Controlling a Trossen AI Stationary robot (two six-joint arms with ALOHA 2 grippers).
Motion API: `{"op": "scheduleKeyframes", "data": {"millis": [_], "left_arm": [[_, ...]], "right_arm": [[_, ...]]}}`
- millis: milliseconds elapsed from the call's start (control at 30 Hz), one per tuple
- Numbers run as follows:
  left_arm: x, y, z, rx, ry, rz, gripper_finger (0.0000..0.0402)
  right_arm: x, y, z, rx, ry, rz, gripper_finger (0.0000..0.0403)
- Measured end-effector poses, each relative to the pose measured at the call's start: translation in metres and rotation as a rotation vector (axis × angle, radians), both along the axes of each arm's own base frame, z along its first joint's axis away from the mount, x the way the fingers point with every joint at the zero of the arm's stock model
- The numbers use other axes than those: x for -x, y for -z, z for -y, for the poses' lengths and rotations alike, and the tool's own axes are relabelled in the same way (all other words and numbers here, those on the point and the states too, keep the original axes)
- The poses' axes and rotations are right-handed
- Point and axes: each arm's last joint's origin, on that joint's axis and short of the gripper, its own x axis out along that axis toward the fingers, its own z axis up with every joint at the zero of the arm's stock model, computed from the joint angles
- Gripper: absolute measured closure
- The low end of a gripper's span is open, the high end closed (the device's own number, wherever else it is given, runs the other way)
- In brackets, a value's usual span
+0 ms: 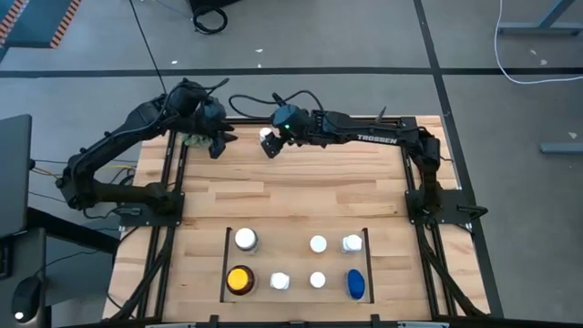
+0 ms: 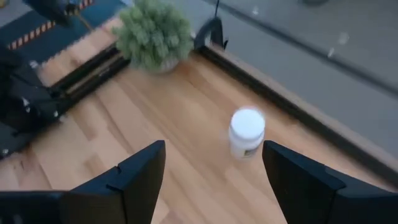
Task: Pick and place medicine bottles onto shelf by color
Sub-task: Put the white pill bottle on the shelf
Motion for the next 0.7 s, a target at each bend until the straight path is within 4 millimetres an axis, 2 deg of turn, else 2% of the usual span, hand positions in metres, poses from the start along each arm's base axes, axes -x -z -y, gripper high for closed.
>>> {"op": "scheduleKeyframes", "data": {"millis": [133, 300, 467, 700], "left_arm": [[0.004, 0.000, -0.007, -0.031, -0.037, 0.054, 0.0234], [0.009, 0.001, -0.016, -0.038, -0.069, 0.060, 0.0234], [0.010, 0.012, -0.027, -0.010, -0.112, 0.018, 0.0234], [0.015, 0.010, -0.029, 0.083, -0.234, 0.063, 0.0237]], "right_arm": [[-0.007, 0.019, 0.012, -0.090, 0.002, -0.007, 0.0128], [-0.015, 0.037, 0.014, -0.139, -0.013, -0.026, 0.0128], [-0.029, 0.053, 0.019, -0.087, -0.055, -0.023, 0.0128], [-0.036, 0.084, 0.034, -0.050, 0.027, -0.098, 0.0128]]}}
